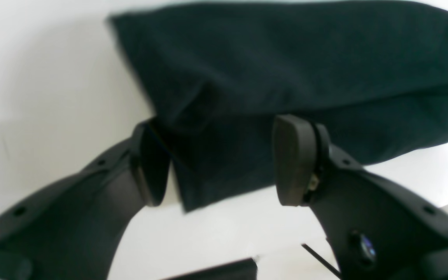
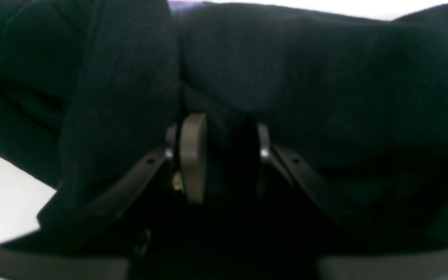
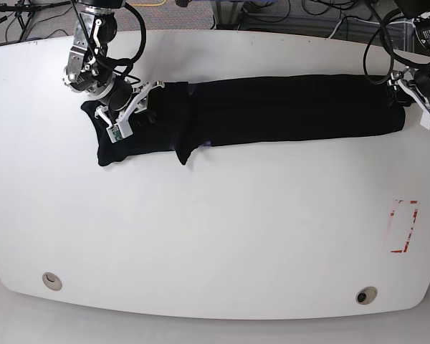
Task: Fold the T-shirt properly
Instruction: 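Press and straighten the folded band ends with both grippers, then grasp the band's end with the left gripper and lift it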
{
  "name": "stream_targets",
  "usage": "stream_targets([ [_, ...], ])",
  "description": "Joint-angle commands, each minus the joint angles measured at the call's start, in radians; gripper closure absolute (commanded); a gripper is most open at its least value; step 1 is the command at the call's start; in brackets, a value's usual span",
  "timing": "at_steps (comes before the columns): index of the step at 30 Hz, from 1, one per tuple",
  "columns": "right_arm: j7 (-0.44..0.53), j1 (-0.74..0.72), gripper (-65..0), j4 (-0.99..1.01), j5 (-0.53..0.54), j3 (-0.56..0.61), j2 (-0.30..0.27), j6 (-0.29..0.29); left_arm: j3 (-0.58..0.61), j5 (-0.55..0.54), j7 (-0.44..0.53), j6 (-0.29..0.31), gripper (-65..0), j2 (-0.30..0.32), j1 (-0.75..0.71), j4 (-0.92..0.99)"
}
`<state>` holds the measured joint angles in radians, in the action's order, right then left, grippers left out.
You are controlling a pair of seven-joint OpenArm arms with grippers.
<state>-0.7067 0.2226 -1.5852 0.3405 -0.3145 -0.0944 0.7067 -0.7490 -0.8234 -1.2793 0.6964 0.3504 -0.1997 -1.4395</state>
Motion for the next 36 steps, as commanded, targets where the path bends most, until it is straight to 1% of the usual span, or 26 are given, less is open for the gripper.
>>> stream_targets([
  [1,-0.075,0.010,-16.6,0.009,-0.059,0.001,-0.006,-0.009,-0.005,-0.017,0.017,0.002,-38.3,0.020,0.026,0.026],
  [3,-0.075,0.010,-16.6,0.009,-0.059,0.001,-0.008,-0.009,-0.005,-0.017,0.025,0.002,-38.3,0.023,0.026,0.047],
  [7,-0.075,0.010,-16.6,0.009,-0.059,-0.001,-0.011,-0.009,-0.001,-0.007,0.071,0.002,-38.3,0.028,0.026,0.073],
  [14,-0.074,0.010,-16.6,0.009,-0.059,-0.001,-0.012,-0.009,-0.001,0.063,0.073,0.002,-38.3,0.020,0.027,0.079],
  [17,-0.074,0.010,-16.6,0.009,-0.059,-0.001,-0.012,-0.009,-0.001,0.069,0.073,0.002,-38.3,0.019,0.036,0.081],
  [23,-0.074,0.010,-16.6,0.010,-0.059,-0.001,-0.012,-0.009,0.029,0.069,0.076,0.002,-38.3,-0.012,0.047,0.081],
  [26,-0.074,0.010,-16.6,0.010,-0.059,-0.001,-0.009,-0.009,0.038,0.071,0.096,0.002,-38.1,-0.018,0.050,0.081],
  [30,-0.074,0.010,-16.6,0.010,-0.059,-0.001,-0.008,-0.009,0.053,0.103,0.129,0.002,-37.6,-0.049,0.064,0.081],
  [31,-0.074,0.010,-16.6,0.010,-0.059,-0.001,-0.008,-0.009,0.058,0.115,0.134,0.002,-36.8,-0.052,0.065,0.081],
  [33,-0.074,0.010,-16.6,0.010,-0.059,-0.001,-0.008,-0.009,0.058,0.146,0.140,0.002,-31.7,-0.057,0.067,0.081],
  [36,-0.074,0.010,-16.6,0.010,-0.059,-0.001,-0.008,-0.009,0.058,0.187,0.145,0.002,-19.4,-0.060,0.069,0.081],
])
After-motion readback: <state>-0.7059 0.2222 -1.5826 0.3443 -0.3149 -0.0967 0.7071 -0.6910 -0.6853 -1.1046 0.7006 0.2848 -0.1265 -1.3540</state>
